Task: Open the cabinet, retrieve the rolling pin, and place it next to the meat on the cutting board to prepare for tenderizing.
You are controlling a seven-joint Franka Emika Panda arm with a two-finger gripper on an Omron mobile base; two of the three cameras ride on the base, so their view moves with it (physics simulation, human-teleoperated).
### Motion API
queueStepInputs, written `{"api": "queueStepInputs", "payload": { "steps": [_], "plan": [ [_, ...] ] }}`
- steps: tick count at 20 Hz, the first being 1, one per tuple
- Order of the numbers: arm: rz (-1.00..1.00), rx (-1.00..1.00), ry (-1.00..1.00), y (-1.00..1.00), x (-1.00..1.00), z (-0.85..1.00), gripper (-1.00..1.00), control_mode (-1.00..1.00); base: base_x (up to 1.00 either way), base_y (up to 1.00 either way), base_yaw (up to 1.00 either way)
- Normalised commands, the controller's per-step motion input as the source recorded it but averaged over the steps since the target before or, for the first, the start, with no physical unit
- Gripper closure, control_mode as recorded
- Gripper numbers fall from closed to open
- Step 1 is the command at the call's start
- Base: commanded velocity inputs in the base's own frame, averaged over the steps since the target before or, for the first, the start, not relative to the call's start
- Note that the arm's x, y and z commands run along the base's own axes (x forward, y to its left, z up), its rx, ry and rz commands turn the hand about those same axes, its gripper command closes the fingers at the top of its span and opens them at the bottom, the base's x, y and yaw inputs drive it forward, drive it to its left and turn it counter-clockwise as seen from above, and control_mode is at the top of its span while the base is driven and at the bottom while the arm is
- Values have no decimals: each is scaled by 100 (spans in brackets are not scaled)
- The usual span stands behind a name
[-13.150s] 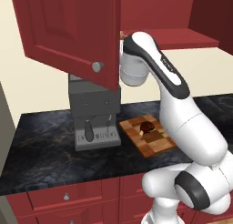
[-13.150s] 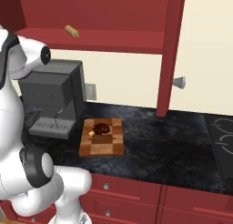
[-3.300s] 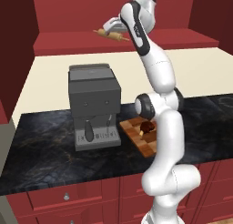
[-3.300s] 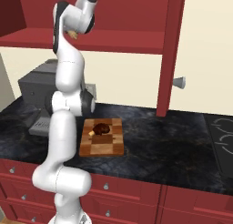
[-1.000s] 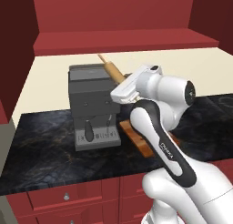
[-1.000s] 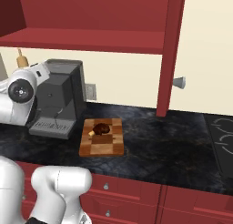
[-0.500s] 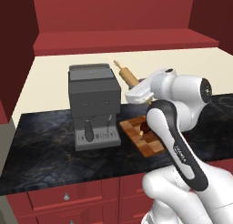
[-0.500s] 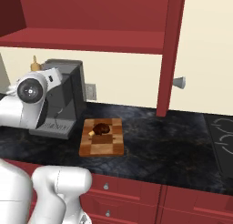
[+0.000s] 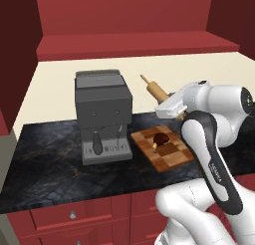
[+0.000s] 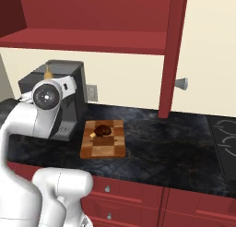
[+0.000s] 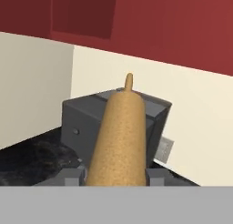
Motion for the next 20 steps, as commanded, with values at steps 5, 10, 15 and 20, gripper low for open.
{"api": "queueStepInputs", "payload": {
  "steps": [5, 10, 15, 20],
  "plan": [
    [0, -1, 12, -40, -3, -27, 100, -100, 0, 0, 0],
    [0, 0, 17, -34, -2, -26, 100, -100, 0, 0, 0],
    [0, 0, 8, -23, -3, -37, 100, -100, 0, 0, 0],
    [0, -5, 5, -8, -1, -39, 100, -100, 0, 0, 0]
  ]
}}
